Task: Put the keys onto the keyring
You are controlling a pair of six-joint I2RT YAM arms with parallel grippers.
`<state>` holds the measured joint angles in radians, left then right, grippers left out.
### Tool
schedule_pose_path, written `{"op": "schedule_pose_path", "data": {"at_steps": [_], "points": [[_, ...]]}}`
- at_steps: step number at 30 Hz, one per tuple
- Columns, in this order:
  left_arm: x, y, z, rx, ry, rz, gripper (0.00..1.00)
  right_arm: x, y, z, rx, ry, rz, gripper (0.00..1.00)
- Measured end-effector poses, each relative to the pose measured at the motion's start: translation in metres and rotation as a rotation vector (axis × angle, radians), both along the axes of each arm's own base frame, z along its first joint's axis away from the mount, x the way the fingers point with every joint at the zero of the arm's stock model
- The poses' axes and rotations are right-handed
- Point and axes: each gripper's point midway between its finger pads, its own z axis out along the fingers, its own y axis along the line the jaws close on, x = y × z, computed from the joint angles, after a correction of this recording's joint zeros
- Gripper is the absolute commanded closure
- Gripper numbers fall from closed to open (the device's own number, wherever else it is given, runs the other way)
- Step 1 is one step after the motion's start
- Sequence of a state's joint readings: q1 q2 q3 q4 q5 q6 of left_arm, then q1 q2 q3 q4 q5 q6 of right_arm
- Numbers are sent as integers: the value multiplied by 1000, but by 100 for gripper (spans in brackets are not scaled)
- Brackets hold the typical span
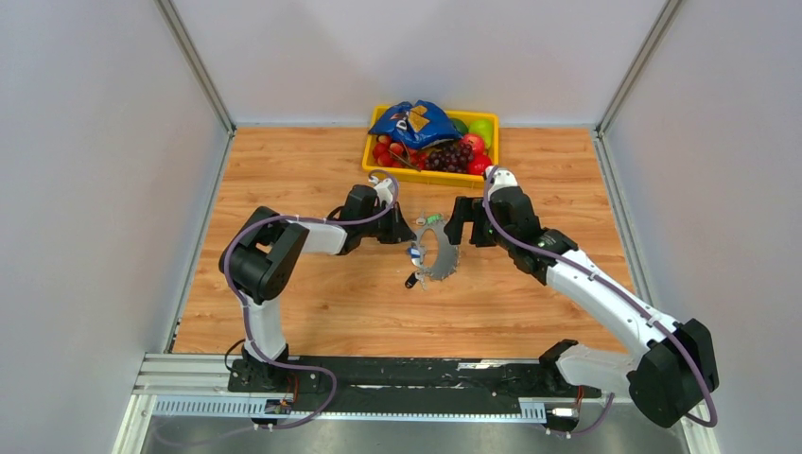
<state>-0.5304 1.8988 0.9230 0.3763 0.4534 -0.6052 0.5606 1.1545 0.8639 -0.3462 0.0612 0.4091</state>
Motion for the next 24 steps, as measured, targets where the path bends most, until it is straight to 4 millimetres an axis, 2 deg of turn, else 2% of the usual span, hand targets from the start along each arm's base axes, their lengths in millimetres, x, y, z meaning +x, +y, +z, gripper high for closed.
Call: {"op": "schedule_pose_path", "data": {"at_steps": [2, 4, 9, 11, 16, 19, 24], "points": [[-1, -2, 3, -16, -4, -8, 99, 0, 1, 0, 3, -1, 2, 0], [-2, -3, 6, -31, -5, -11, 94, 0, 1, -1, 4, -1, 3, 0], [-4, 1, 14, -27, -26, -2, 55, -3, -3, -20, -22, 39, -11, 6], [-3, 5, 21, -9, -44, 13, 48, -2, -3, -32, -36, 69, -15, 10], [3, 20, 52, 31, -124, 77, 39, -3, 1, -65, -52, 153, -27, 22], [5, 29, 65, 56, -156, 121, 35, -2, 2, -78, -56, 182, -42, 30], [-3, 42, 68, 87, -155, 154, 33, 5, 5, -96, -59, 214, -69, 43]]}}
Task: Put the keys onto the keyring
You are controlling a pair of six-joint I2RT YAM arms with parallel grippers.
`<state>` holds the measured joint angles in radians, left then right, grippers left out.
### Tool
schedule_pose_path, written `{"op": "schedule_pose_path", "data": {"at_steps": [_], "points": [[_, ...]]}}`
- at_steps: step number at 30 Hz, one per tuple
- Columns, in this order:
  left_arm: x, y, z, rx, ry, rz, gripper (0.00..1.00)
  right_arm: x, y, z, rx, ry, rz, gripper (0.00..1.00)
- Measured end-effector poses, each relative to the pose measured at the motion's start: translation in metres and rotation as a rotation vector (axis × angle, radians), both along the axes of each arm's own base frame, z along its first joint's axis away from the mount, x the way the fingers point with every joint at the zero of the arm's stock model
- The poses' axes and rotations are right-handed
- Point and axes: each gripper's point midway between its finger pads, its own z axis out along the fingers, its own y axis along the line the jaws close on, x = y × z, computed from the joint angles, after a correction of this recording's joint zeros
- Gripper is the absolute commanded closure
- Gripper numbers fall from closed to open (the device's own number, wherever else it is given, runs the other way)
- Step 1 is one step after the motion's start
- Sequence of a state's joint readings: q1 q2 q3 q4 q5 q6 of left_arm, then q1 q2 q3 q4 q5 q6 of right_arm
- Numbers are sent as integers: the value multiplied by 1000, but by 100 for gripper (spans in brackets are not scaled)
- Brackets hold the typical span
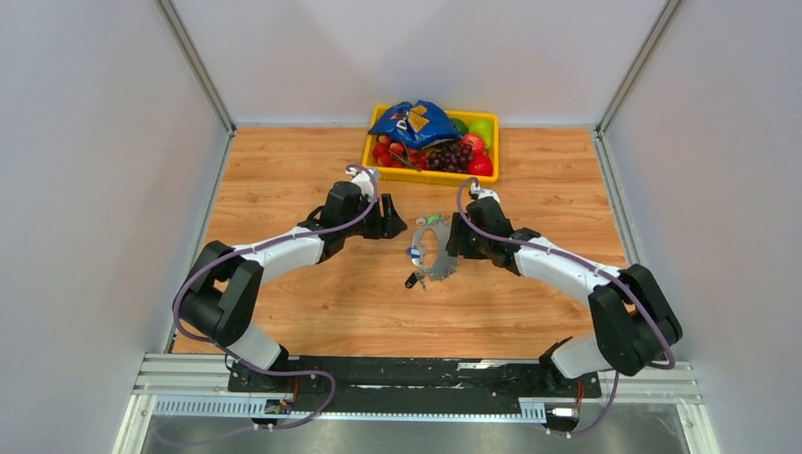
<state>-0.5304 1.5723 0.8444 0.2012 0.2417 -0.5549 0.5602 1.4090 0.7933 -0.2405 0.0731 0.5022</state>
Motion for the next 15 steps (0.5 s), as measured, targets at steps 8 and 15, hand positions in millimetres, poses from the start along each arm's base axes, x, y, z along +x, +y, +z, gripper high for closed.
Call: {"op": "schedule_pose_path", "data": {"at_steps": [8, 15], "points": [[-22, 14, -24, 43, 68, 7, 31, 8, -4, -35, -57, 48, -49, 49], [-26, 16, -14, 33, 51, 4, 30, 18, -3, -46, -81, 49, -69, 62]]}}
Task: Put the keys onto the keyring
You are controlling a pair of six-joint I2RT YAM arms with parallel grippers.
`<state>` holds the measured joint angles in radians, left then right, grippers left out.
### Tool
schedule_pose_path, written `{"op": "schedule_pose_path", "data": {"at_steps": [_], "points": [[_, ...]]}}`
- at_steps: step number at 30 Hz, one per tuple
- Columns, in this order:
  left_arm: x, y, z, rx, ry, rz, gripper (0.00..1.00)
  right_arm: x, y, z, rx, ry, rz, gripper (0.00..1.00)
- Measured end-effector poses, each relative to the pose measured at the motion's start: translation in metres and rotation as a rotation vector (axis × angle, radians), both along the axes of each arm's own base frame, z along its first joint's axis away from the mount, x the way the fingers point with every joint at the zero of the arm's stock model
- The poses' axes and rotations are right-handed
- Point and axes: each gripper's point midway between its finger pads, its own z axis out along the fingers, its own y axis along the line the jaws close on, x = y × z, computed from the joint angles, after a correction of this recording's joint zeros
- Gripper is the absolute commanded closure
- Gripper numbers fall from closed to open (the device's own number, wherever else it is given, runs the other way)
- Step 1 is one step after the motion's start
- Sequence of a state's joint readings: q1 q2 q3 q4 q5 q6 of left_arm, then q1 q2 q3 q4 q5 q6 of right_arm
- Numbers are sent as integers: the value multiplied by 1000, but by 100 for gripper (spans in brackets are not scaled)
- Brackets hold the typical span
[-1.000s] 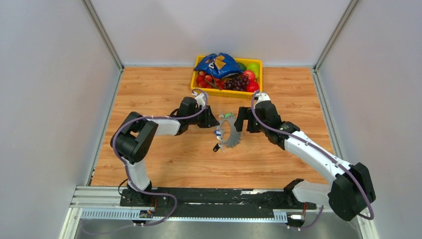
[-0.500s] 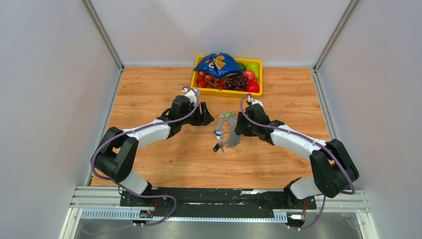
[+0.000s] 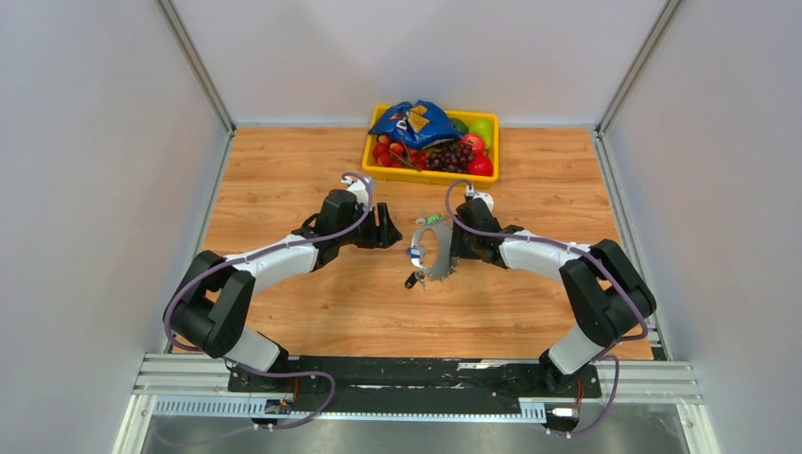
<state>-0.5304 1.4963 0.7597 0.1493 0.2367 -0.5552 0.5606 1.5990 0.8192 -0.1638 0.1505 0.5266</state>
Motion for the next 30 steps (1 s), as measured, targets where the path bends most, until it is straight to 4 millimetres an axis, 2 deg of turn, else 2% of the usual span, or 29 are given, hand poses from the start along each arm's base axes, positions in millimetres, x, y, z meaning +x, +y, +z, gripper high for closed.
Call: {"op": "schedule_pose_path", "data": {"at_steps": [9, 12, 13, 22, 25, 28, 30], "points": [[-3, 0, -3, -1, 8, -7, 29, 8, 2, 2, -21, -27, -13, 81], [-4, 0, -3, -4, 10, -11, 29, 9, 4, 3, -28, -38, -11, 97], [-5, 0, -3, -5, 10, -13, 29, 10, 5, 3, -30, -40, -9, 100], [-7, 0, -6, -4, 17, -15, 29, 8, 17, 6, -44, -61, 17, 100], [-10, 2, -5, -5, 17, -15, 29, 2, 25, 24, -53, -100, 46, 100], [-13, 4, 5, -16, -2, -14, 28, 2, 40, 67, -13, -188, 76, 100], [-13, 4, 18, -32, -30, -14, 28, 3, 51, 108, 47, -272, 93, 100]]}}
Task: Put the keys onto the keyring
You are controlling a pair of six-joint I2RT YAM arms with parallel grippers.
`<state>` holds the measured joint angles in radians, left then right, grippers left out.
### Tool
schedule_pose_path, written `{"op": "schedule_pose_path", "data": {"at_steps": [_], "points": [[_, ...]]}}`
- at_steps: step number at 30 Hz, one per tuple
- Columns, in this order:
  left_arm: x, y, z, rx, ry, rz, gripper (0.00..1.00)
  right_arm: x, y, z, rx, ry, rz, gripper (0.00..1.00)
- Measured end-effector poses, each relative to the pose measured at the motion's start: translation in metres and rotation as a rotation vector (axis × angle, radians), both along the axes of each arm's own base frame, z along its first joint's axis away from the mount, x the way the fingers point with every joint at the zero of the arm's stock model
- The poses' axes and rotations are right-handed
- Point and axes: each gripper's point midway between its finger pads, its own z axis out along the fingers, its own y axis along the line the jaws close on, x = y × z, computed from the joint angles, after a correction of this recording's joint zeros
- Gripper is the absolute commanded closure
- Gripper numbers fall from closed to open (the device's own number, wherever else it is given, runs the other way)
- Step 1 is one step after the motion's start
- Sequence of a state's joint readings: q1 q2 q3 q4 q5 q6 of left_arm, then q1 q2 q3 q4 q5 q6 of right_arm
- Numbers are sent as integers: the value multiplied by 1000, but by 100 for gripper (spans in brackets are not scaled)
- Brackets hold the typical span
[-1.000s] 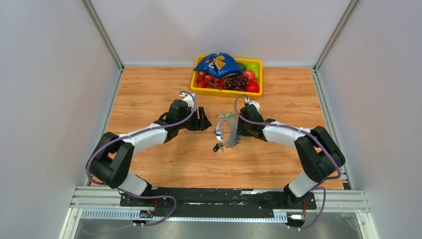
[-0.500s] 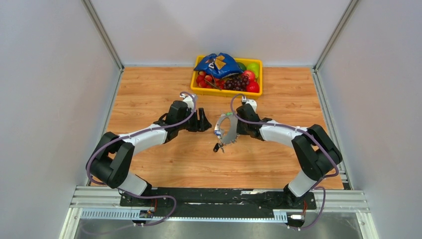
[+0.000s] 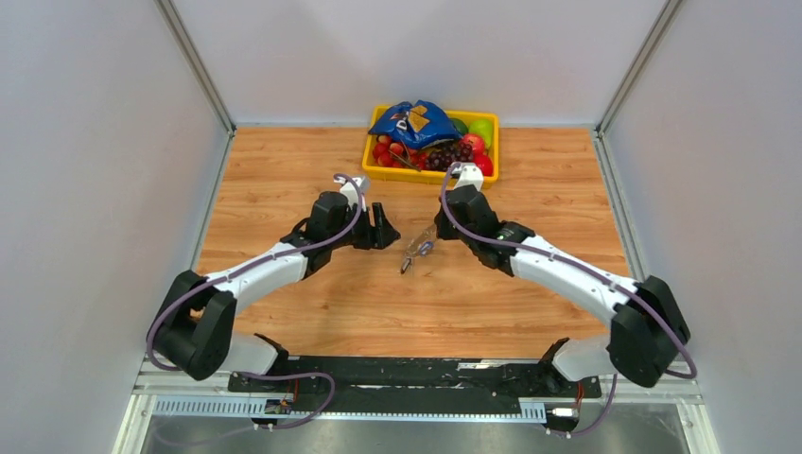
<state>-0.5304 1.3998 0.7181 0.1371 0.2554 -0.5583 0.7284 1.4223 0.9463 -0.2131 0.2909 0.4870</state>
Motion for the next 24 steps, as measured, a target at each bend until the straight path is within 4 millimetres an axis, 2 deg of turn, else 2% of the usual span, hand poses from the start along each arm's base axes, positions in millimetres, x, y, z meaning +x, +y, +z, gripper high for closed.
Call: {"op": "schedule_pose_path", "data": {"at_steps": [2, 4, 7, 9, 18, 24], "points": [[-1, 0, 14, -20, -34, 1, 28, 0, 5, 39, 56, -75, 14, 100], [-2, 2, 27, -35, -63, 3, 27, -2, 5, 68, 92, -127, 18, 100], [-6, 5, 47, -56, -106, 7, 27, -6, 5, 100, 129, -184, 25, 100], [-8, 8, 55, -60, -123, 13, 26, -9, 5, 111, 142, -201, 29, 100], [-21, 26, 76, -38, -167, 47, 25, -19, 7, 108, 121, -178, 56, 100], [-28, 43, 85, -6, -190, 98, 22, -14, 27, 112, 130, -157, 101, 100]]}}
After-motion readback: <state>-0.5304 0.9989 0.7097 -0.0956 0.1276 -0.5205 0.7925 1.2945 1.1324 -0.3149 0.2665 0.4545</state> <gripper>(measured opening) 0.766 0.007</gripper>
